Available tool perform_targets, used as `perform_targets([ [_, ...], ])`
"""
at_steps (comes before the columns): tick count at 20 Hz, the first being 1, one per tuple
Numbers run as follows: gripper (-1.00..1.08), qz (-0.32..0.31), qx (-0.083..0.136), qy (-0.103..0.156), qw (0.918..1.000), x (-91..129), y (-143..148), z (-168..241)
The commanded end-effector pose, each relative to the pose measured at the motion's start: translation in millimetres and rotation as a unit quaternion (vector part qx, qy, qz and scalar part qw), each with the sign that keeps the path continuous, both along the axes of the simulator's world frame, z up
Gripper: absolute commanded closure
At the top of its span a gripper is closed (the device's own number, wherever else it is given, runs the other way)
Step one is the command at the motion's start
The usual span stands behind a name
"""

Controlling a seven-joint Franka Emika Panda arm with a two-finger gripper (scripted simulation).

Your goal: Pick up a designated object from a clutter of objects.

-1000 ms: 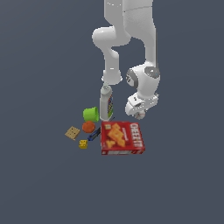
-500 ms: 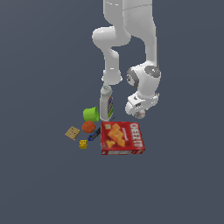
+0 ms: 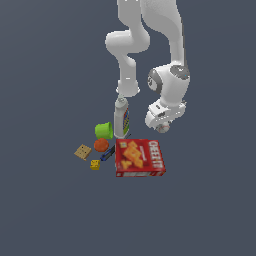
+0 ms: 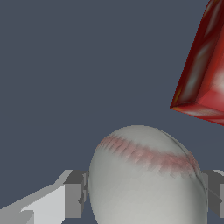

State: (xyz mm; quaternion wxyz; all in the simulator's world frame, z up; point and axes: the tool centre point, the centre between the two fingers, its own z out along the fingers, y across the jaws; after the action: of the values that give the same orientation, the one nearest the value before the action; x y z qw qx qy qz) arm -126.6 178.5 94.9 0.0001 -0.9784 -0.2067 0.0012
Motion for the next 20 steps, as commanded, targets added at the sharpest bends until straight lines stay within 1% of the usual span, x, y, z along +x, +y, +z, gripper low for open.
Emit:
perform_targets([
  [1,1.08,0.000,0.001,-0.001,1.0000,4.6,2.3,18.0],
  [20,1.08,0.001,0.002,0.000,1.0000,48.4,21.3,187.5],
])
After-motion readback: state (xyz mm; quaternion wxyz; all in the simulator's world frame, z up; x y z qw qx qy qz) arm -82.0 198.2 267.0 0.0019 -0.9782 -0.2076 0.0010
